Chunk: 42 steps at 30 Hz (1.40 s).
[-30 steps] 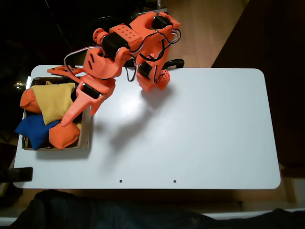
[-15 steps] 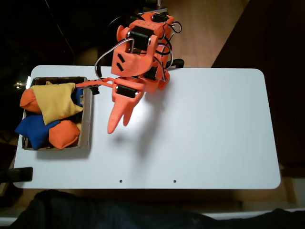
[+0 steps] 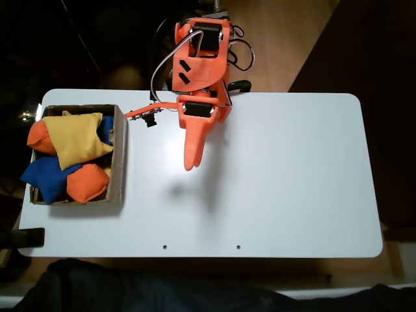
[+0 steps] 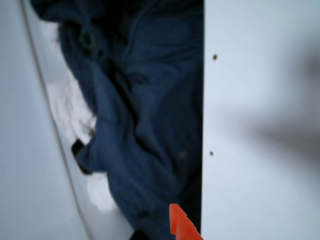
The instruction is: Grasp a bag and put it in the box.
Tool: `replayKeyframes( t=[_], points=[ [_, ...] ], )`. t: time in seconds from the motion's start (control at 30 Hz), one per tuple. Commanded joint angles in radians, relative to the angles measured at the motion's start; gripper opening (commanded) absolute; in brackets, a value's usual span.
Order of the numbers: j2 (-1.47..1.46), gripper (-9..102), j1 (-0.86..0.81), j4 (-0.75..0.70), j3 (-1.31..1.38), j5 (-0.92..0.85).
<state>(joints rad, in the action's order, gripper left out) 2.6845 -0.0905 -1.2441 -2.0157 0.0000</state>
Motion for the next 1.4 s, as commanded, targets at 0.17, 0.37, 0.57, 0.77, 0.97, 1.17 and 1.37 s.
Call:
replayKeyframes(
  t=[0.17,0.37,0.57,0.77,0.97,1.17,1.37],
  points=[
    [0.097,70,0.064,0.026,-0.061,0.000],
    [0.152,57,0.078,0.072,-0.129,0.000],
    [0.219,37,0.100,0.138,-0.206,0.000],
    [0.293,16,0.107,0.196,-0.313,0.000],
    [0.334,0,0.100,0.236,-0.408,0.002],
    [0.377,0,0.077,0.244,-0.515,0.002],
    [0.422,0,0.049,0.250,-0.623,0.002]
  ],
)
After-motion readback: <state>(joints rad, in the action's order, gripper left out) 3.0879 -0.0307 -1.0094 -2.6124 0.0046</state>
